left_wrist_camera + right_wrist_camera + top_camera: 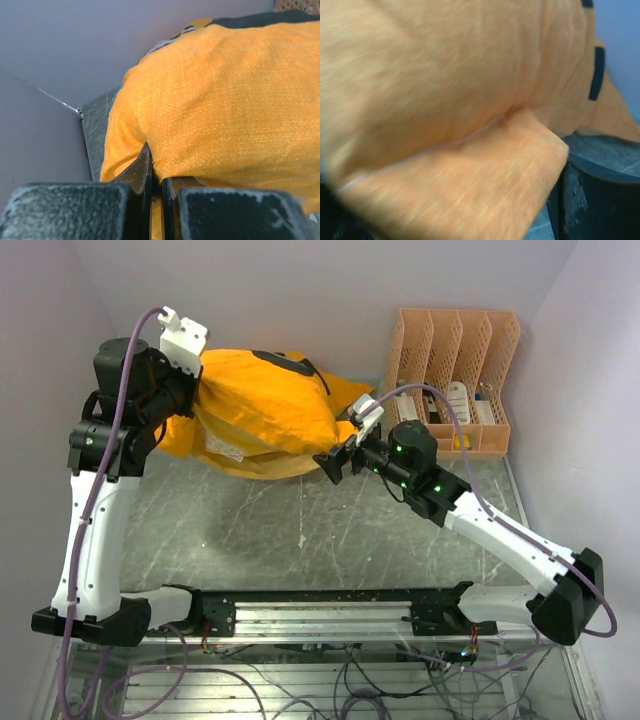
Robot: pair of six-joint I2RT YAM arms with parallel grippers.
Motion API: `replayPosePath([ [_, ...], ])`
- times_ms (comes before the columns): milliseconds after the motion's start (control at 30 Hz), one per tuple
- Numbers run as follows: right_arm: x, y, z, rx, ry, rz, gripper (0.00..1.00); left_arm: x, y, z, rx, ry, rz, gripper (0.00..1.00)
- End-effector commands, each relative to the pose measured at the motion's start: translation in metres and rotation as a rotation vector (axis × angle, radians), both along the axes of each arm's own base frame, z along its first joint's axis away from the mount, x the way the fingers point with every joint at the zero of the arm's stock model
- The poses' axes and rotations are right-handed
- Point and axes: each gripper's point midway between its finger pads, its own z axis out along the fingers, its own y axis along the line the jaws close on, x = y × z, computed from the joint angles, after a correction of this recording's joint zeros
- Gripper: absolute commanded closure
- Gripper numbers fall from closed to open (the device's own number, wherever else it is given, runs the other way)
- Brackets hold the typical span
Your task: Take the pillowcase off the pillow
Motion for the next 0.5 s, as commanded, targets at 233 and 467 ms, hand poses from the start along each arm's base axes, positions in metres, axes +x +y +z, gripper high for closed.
replayPosePath([
  [233,0.018,0.065,0.047,0.042,-0.283,0.164,0.0,-0.037,-0.008,0.07,-0.074,-0.184,-0.081,0.93],
  [467,-0.004,0.115,0.115,0.286,-0.333,0.336,0.3,-0.034,-0.011,0.053,-0.061,-0.138,-0.095,0.93],
])
